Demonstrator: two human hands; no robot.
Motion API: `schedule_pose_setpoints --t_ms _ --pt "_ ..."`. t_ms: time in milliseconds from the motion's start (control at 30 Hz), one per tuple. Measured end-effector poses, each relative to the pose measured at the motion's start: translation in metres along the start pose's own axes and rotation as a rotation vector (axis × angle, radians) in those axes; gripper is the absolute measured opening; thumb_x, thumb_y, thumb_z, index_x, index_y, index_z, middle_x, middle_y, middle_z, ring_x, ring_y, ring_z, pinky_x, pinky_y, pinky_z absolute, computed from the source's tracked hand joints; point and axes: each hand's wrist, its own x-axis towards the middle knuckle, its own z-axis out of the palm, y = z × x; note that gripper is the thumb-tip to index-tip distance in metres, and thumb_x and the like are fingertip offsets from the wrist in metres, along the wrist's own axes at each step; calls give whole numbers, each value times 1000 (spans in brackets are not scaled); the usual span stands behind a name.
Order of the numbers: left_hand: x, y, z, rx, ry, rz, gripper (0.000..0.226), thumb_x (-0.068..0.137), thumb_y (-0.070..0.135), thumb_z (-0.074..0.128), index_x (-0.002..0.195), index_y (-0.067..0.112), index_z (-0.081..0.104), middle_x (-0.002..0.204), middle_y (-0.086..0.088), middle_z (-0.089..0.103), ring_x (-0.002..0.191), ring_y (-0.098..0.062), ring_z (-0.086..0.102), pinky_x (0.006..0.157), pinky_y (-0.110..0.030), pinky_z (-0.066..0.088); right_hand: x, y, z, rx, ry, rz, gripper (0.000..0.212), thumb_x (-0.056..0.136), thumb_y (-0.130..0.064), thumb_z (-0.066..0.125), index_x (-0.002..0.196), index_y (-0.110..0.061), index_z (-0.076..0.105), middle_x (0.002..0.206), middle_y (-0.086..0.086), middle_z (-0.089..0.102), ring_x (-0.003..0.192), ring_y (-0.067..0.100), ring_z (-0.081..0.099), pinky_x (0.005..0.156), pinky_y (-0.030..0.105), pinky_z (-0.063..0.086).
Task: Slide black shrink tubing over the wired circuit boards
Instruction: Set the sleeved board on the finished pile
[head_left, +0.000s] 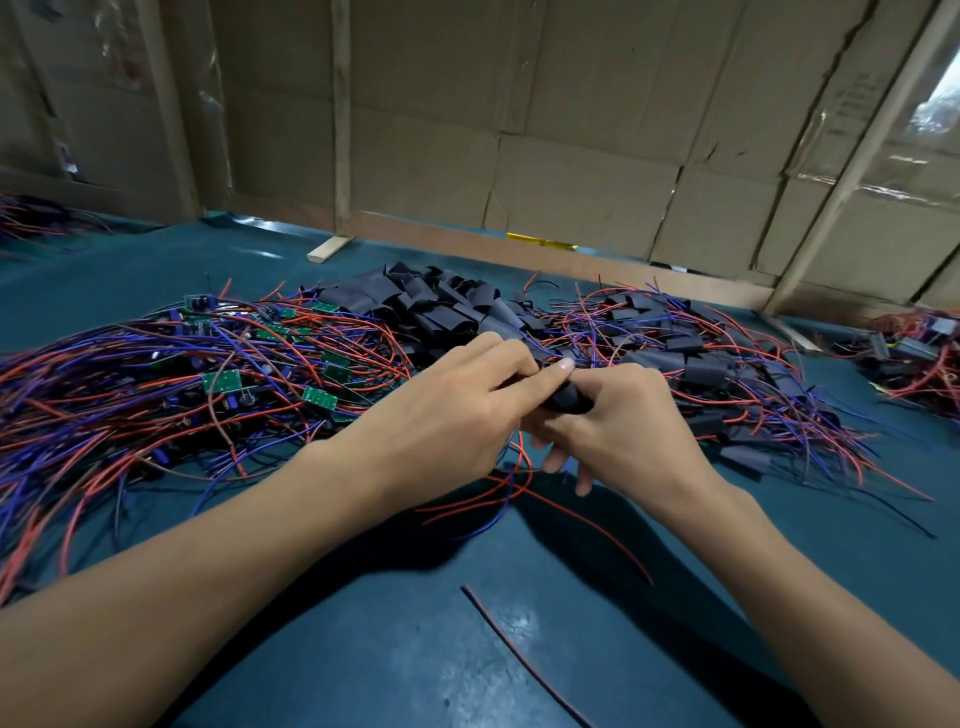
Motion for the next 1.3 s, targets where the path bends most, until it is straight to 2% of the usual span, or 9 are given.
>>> schedule_pose_setpoints --t_ms 133,200,300,400,600,700,967,1167,1300 --pt "0 1 -8 -28 -37 47 53 94 6 42 146 -1 45 96 -13 66 86 -33 60 83 -42 52 2 -2 -3 -269 -74 -23 30 86 -34 78 60 -27 64 59 -11 69 38 7 62 42 17 44" --pt "1 3 -6 -36 -19 37 45 97 8 45 140 -6 52 98 -15 69 84 -33 62 81 -43 54 3 -4 -3 -419 -61 -60 26 76 -46 84 86 -25 72 64 -3 71 61 16 70 55 19 42" --pt "1 3 0 -81 3 -7 41 94 6 63 132 -9 59 102 -19 68 88 -35 65 80 -44 56 6 -3 -5 -291 -112 74 119 62 -46 92 158 -39 22 77 -4 71 80 17 68 69 25 47" --pt "-1 0 5 -101 -9 -33 35 95 11 68 127 -5 65 110 -18 67 96 -35 65 84 -44 54 4 1 -10 -81 -170 78 148 61 -26 97 158 -43 -14 70 -10 69 68 4 64 64 15 48" --pt "-2 -3 -1 -9 4 -53 38 98 24 65 127 0 65 114 -16 64 99 -33 61 89 -41 51 5 0 -14 91 -186 -35 143 64 -4 87 155 -51 -13 113 -8 67 110 17 66 101 49 52" --pt "0 -7 -5 114 51 -8 34 99 22 64 123 -2 68 116 -17 67 95 -36 62 84 -46 53 4 -2 -10 237 -208 -70 131 68 12 66 157 -50 -7 131 -10 64 114 32 64 92 63 52" --pt "1 -13 -8 -89 53 25 35 92 14 69 121 -7 68 120 -18 70 95 -35 66 88 -41 56 -1 0 -8 367 -104 -145 123 66 17 51 160 -43 -2 147 -18 54 81 49 57 50 33 33" --pt "-4 -16 -11 -350 15 -187 41 87 30 76 124 12 70 115 1 72 103 -19 64 91 -31 51 -2 -1 -7 390 -112 -160 120 70 32 46 162 -31 0 147 -2 55 76 3 63 55 14 40" --pt "-6 -23 -9 -421 20 -287 43 85 38 75 122 16 69 113 6 70 106 -9 62 87 -25 50 3 6 -6 524 -98 -131 110 75 34 48 160 -28 14 141 3 59 81 22 60 69 26 50"
